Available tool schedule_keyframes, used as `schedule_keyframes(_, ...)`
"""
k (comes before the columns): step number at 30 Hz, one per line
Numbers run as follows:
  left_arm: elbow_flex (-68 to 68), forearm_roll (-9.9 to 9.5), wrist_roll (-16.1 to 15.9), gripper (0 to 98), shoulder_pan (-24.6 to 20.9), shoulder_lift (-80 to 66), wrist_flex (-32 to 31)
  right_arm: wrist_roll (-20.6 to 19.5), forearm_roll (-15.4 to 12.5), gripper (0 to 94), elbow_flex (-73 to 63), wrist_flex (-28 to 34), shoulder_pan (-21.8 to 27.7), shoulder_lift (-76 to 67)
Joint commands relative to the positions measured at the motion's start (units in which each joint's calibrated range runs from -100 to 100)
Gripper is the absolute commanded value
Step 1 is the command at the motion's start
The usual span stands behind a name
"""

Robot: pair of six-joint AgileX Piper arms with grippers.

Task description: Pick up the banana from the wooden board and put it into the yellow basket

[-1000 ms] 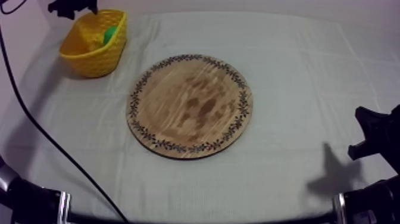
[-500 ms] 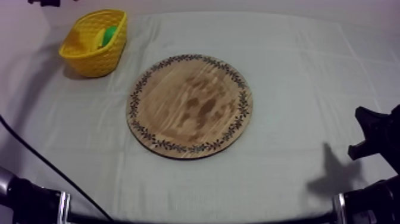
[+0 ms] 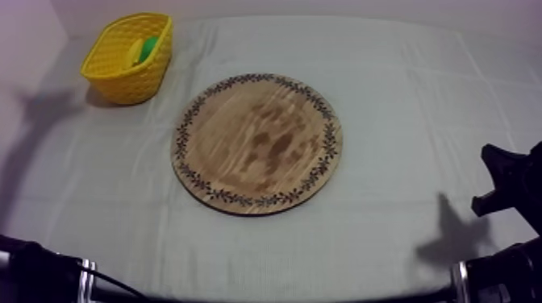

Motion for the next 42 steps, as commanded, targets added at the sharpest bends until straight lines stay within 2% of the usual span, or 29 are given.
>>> schedule_keyframes(1,5.5,-0.01,-0.1,7.1,0.1,-8.8,-0.4,0.0,0.0,0.3,0.0,0.0,0.0,0.0)
schedule_keyframes(5,14.1,0.19,-0.4,1.8,0.3,-18.3,-2.6,0.0,0.0,0.3,0.0,0.0,0.0,0.0)
schedule_keyframes(13,31.7,1.04,0.0,0.2,0.4,-37.8,-10.4,0.0,0.0,0.3,0.0,0.0,0.0,0.0)
schedule_keyframes(18,43.1,2.13,0.3,0.0,1.5,-48.3,-11.2,0.0,0.0,0.3,0.0,0.0,0.0,0.0)
schedule_keyframes(23,54.8,3.2,-0.9,0.0,2.0,-58.1,-12.1,0.0,0.0,0.3,0.0,0.0,0.0,0.0)
schedule_keyframes(31,70.6,3.05,-1.3,0.0,2.1,-70.6,-17.7,0.0,0.0,0.3,0.0,0.0,0.0,0.0)
schedule_keyframes(42,83.3,4.16,-1.5,0.0,1.1,-81.6,-18.7,0.0,0.0,0.3,0.0,0.0,0.0,0.0)
